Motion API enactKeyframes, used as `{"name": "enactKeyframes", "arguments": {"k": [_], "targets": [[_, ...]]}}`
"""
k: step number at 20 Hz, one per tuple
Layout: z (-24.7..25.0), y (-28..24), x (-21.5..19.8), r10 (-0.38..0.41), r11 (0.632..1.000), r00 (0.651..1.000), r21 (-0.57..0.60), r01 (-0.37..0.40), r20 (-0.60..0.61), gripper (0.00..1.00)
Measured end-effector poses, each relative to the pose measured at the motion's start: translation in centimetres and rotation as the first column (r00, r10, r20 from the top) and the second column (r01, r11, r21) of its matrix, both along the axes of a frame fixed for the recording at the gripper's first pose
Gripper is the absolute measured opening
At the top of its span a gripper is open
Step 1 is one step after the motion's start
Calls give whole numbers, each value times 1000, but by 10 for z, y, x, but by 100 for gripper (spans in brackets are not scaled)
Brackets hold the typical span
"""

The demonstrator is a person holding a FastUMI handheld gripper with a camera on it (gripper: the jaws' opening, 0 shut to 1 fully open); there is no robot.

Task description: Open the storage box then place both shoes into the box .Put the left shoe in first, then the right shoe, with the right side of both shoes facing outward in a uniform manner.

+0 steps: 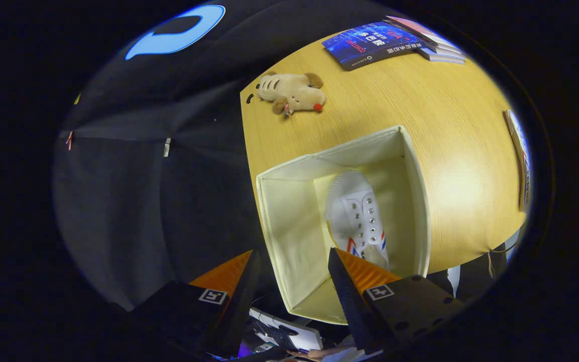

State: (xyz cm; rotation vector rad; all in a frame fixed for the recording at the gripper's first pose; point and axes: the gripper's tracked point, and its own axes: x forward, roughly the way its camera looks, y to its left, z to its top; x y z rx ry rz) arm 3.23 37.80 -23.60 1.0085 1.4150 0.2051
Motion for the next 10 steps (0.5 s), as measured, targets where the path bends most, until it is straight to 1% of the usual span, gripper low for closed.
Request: {"name": "enactKeyframes", "arguments": {"k": [3,5,7,10], "targets": [[25,-19,-5,-3,998,1000,70,1,25,84],[38,-41,-10,-2,996,999,91,-3,51,84],[50,-73,-15,-4,996,996,91,-3,84,84],[59,-138,-17,-50,998,989,49,44,139,84]]}}
